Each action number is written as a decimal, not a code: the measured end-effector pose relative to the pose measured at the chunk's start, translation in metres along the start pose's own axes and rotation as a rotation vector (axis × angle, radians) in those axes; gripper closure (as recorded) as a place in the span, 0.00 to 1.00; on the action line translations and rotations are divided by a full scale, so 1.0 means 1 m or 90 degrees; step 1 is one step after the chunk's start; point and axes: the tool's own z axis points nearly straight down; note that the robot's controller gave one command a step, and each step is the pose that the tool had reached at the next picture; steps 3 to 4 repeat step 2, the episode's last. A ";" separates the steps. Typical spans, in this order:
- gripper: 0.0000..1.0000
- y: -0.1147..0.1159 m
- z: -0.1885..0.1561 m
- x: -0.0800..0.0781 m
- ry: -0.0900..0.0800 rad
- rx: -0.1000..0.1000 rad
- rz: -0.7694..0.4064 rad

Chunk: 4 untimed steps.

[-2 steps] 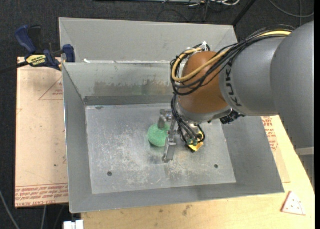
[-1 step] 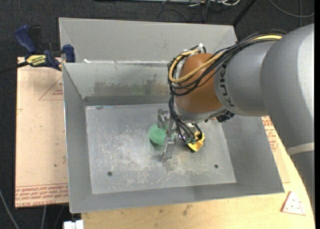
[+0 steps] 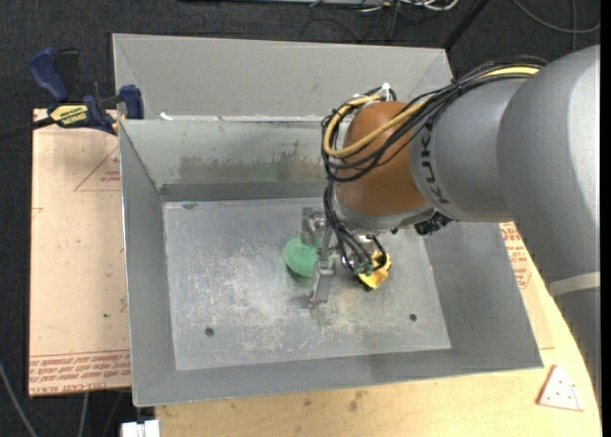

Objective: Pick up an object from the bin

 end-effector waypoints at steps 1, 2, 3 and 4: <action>0.00 0.001 0.000 -0.001 -0.002 0.000 -0.012; 1.00 0.001 -0.004 -0.005 -0.010 -0.003 -0.001; 1.00 0.001 -0.004 -0.005 -0.010 -0.003 -0.001; 1.00 0.001 -0.004 -0.005 -0.010 -0.003 -0.001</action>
Offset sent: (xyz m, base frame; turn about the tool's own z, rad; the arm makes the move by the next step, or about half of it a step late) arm 0.0000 0.0000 0.0000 0.0000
